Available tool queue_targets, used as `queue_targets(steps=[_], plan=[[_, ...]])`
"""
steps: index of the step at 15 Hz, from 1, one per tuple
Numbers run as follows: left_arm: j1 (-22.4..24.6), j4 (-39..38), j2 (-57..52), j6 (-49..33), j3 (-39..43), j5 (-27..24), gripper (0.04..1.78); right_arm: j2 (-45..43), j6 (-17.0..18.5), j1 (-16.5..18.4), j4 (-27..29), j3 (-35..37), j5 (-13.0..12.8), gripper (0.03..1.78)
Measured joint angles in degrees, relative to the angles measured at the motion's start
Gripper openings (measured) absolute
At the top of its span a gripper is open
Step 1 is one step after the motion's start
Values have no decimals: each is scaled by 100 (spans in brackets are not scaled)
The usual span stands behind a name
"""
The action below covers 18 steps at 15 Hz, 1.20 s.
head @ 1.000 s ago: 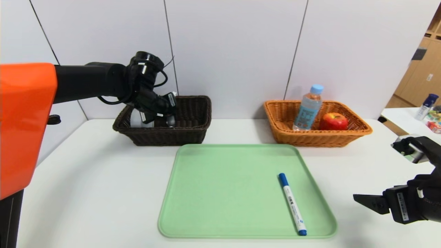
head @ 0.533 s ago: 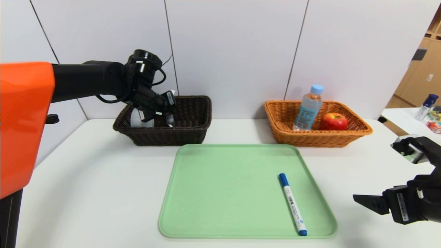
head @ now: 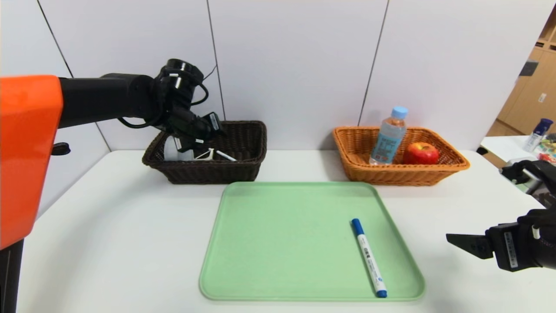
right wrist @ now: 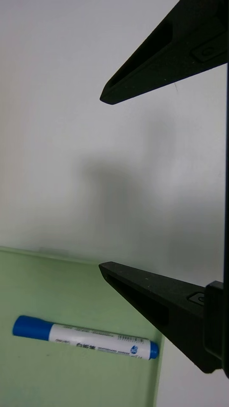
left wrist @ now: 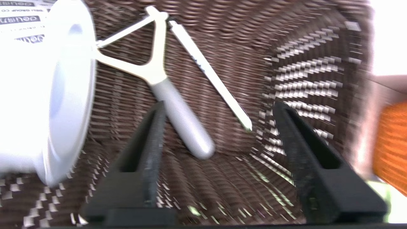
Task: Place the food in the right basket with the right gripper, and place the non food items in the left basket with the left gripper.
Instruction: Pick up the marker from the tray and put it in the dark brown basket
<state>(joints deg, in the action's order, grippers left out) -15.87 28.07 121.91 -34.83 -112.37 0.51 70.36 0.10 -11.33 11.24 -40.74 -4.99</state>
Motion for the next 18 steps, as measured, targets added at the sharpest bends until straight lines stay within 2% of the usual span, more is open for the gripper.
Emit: queue_targets(steps=[4,7,8,10,12,16,18], plan=[[-144,144,-997,137,330,-5,143,356,11,-94,304,-1172,-107,171],[-260,273,-2055,834,1569,160,152,879,268,-483,976,-2320,-236,171],[-282,279,-2417,1056,2046,268,154,1117,486,-680,1309,-2765,-325,171],[-315,288,-3144,1301,2875,474,157,1703,1145,-1119,2107,-3757,-507,171],[-311,299,-3852,1413,3484,596,161,2282,1715,-1546,3060,-4702,-575,171],[-304,522,-4848,1998,4105,758,164,3399,2371,-2191,5257,-6265,-568,171],[-304,911,-5052,2069,4192,773,166,3801,2548,-2302,5905,-6544,-369,171]])
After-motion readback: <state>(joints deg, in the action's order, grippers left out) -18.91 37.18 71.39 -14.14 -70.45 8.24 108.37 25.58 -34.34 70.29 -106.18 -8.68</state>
